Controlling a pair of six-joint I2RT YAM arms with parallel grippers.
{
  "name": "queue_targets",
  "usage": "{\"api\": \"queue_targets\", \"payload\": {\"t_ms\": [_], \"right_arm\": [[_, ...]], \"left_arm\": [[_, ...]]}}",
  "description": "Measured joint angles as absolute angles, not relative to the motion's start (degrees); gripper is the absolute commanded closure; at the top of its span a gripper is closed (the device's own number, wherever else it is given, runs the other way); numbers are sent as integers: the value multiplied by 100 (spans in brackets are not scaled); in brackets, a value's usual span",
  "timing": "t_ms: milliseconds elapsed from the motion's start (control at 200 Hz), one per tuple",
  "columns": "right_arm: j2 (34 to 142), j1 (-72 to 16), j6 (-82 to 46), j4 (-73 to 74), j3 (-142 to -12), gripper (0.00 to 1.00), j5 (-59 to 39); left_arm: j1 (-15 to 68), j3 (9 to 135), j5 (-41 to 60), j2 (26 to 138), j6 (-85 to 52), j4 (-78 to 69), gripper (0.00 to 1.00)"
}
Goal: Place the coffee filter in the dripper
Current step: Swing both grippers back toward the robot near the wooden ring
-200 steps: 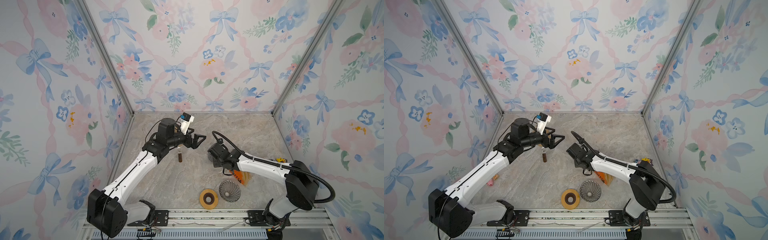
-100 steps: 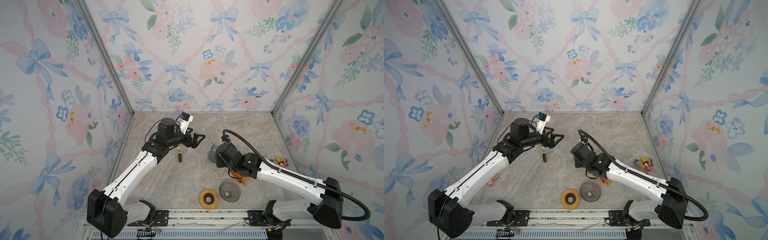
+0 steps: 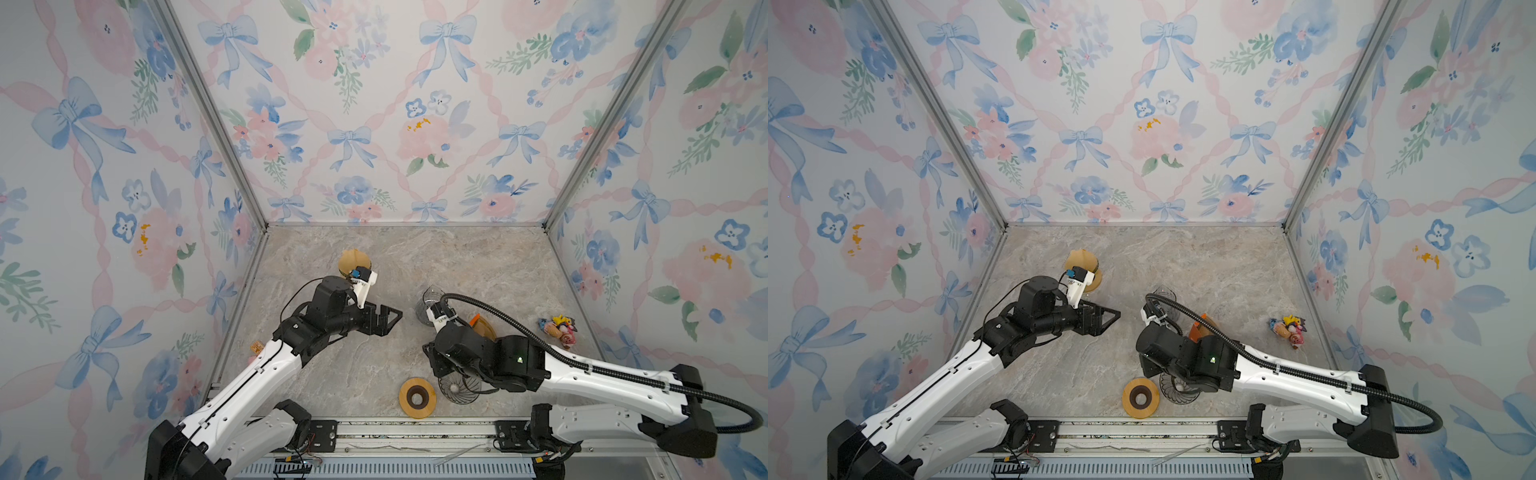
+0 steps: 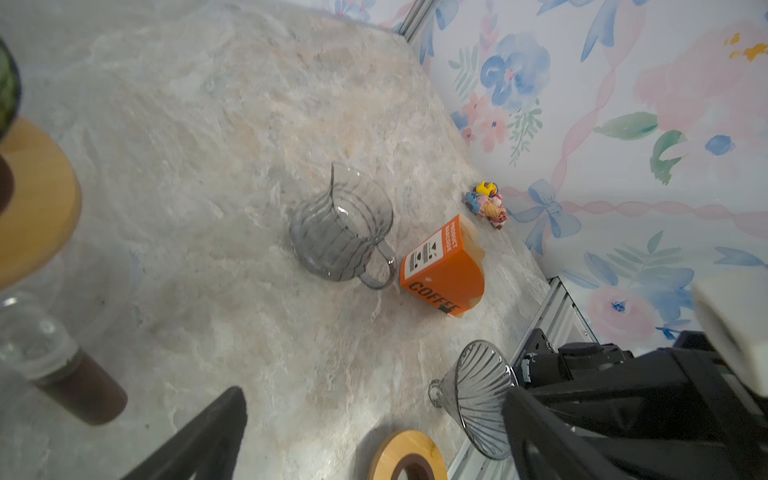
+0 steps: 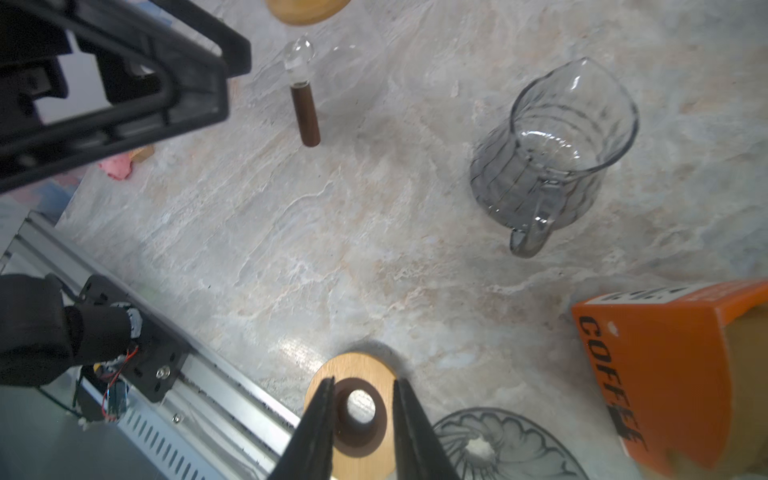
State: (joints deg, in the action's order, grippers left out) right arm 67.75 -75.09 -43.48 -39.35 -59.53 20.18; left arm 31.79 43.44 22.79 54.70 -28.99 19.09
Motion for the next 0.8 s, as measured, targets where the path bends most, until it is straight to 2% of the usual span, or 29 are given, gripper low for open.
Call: {"api": "queue_targets", "payload": {"t_ms": [145,320,580,800], "right_arm": [[7185,-8044,-4613,-4198,-5951,86,2150],[7887,-8479,-4869,-4423,-5951,92,2167],[8549,-8552,-5251,-4571,-5929,95,2126],[8823,-8554,-5561,-4775,-5808,97,2115]], "left_arm": [[3256,3664,2482,4971,-3306,2270,2],[3489,3148,2692,4928,-3660,2477,2],[4185,3035,2532,5640,-3959,2536,5],[4353,2882,2692,5935,-4189,2102,9]]}}
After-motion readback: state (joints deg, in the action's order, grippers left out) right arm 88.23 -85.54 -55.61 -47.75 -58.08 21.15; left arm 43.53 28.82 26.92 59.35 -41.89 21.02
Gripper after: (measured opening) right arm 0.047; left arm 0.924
